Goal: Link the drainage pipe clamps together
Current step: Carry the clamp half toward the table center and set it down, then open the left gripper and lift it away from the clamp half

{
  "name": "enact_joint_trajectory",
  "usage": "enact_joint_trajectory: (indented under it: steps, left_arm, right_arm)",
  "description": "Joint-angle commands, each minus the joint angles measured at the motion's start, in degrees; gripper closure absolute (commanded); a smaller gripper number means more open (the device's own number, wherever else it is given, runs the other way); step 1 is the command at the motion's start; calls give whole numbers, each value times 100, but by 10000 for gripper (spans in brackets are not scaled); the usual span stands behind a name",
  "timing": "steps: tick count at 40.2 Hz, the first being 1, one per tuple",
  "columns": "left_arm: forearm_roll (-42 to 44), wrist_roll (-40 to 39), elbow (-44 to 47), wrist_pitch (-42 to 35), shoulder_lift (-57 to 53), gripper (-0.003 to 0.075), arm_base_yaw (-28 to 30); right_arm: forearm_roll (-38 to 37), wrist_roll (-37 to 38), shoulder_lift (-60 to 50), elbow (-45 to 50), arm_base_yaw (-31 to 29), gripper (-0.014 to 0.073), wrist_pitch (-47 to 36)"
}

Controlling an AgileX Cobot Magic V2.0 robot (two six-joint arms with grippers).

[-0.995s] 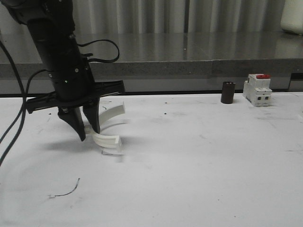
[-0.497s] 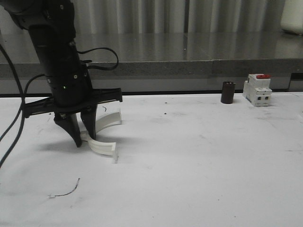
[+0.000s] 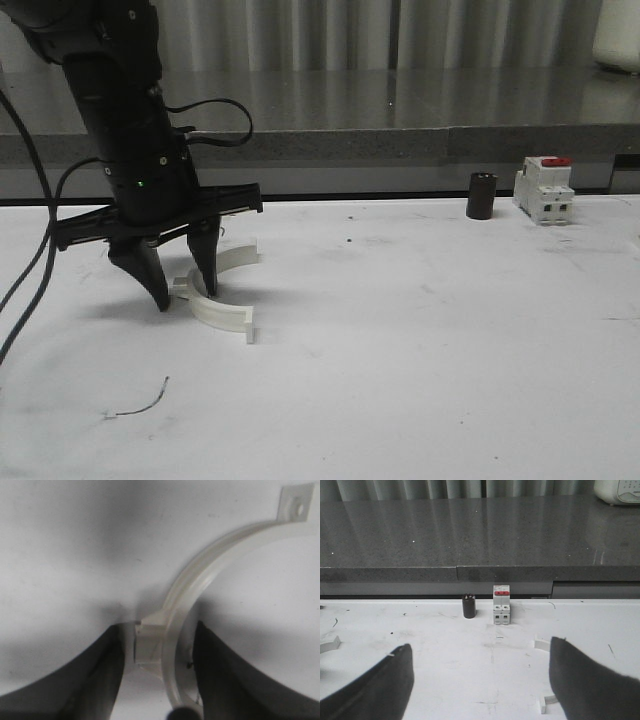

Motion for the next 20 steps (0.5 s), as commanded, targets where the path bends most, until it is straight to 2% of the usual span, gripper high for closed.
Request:
enact_joint_trajectory:
  steps: [1,9,20]
  left_arm:
    - [-16,-13,-215,-80,-249,337,-22]
    - [138,436,-663,7,-444,331,-22]
    - [922,1018,-626,187,-1375,332,-34]
  right_arm:
    - [-12,-45,81,-212,-43,10,-427]
    - [-12,-45,81,-212,-43,10,-427]
    - [-12,-45,81,-212,-43,10,-427]
